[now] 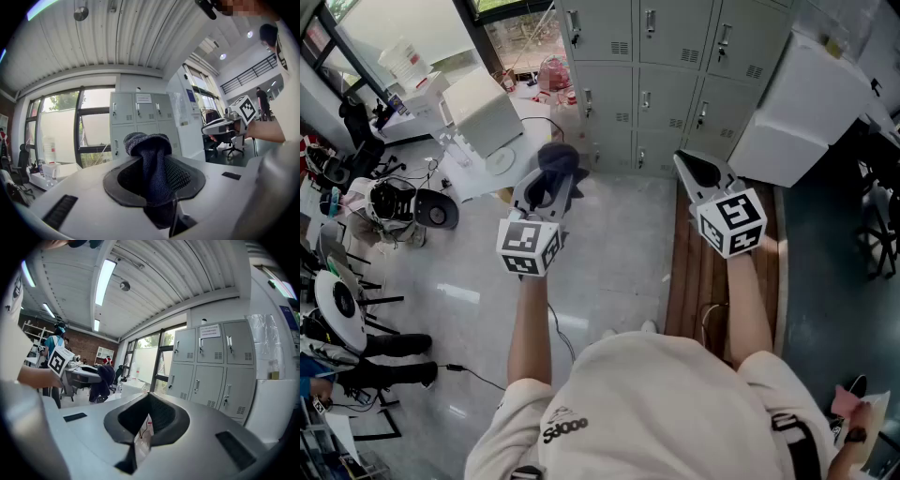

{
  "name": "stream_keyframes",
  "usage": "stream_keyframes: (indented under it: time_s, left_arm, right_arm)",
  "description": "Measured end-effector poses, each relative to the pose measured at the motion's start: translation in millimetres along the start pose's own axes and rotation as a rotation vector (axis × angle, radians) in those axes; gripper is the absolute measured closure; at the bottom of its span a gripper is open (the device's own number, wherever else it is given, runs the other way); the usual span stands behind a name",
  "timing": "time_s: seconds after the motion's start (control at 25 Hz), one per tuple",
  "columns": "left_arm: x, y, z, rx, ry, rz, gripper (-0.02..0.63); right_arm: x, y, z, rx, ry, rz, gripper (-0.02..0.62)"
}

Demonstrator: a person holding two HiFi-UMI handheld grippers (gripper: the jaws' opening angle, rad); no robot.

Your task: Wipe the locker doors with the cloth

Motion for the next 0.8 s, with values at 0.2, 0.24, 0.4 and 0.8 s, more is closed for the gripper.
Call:
stream_keyframes:
  time_s: [0.2,0.24,0.4,0.8]
  left_arm:
    - [-2,-7,12,-0.008,-0.001,0.007,0.486]
    - [-2,-9,15,-0.010,-0.001,0.009,0.485]
    - [1,-17,26,-0.026,0.006,0.006,0.485]
    - [22,-36,62,-0.063,0.057,-0.018,0.485]
  right_arm:
    - [6,-15,0,-0.004,-0.002,-0.002,0.588]
    - [7,-19,0,-0.006,-0.006,0.003,0.588]
    - [12,-31,-1,-0.032,-0.039,0.040,0.588]
    - [45,-67,14,-0.107,-0.013,0.059,0.588]
Point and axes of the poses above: the fingertips, and each gripper's own axes: z forward along the fingers, y to its left, x out of its underside, the point moved 3 cm from there along -z, backward along the fingers, and after that the axes turned 1 degree about x, right-handed, at the moved point
